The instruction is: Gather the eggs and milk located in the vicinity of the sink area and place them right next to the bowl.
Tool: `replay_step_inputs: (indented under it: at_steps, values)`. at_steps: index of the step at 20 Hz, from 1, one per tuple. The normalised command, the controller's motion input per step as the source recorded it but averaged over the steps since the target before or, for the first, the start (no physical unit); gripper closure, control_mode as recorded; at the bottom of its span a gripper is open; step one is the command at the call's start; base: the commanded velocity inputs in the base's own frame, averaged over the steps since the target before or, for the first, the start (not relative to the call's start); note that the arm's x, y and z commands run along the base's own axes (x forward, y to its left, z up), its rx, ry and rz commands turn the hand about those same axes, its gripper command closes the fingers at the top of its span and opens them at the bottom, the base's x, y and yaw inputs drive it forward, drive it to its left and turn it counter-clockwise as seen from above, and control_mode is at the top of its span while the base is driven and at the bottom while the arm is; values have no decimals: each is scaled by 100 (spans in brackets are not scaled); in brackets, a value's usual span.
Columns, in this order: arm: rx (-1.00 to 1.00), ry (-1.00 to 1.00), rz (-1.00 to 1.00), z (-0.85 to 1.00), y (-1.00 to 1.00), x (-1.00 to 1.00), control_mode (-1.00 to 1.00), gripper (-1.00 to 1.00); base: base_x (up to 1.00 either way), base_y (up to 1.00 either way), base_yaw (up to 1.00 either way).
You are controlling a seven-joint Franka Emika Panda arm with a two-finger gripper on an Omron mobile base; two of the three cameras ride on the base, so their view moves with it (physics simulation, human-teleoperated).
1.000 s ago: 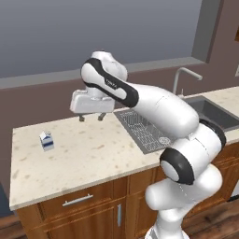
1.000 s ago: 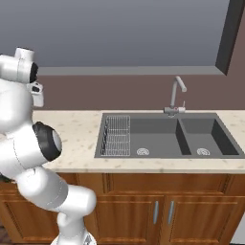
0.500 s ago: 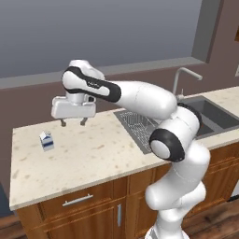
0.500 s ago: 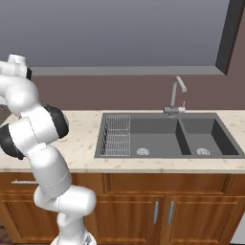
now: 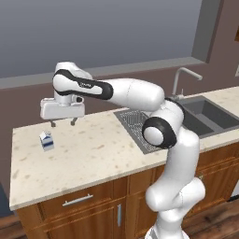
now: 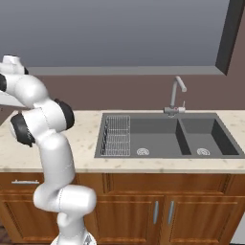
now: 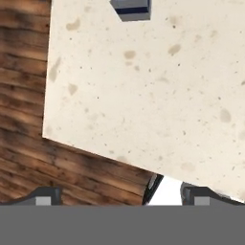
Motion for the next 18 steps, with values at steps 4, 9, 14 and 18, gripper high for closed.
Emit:
replay_step_inputs:
  at_steps: [4,9,14,18]
  values:
    - [-3,0,-1,-14,20,37,-100,-100,0,0,0]
    - [-2,0,-1,-19,10,34,-100,-100,0,0,0]
    - [-1,0,-1,-18,7,23,-100,-100,0,0,0]
    - [-3,0,-1,-23,16,18,-100,-100,0,0,0]
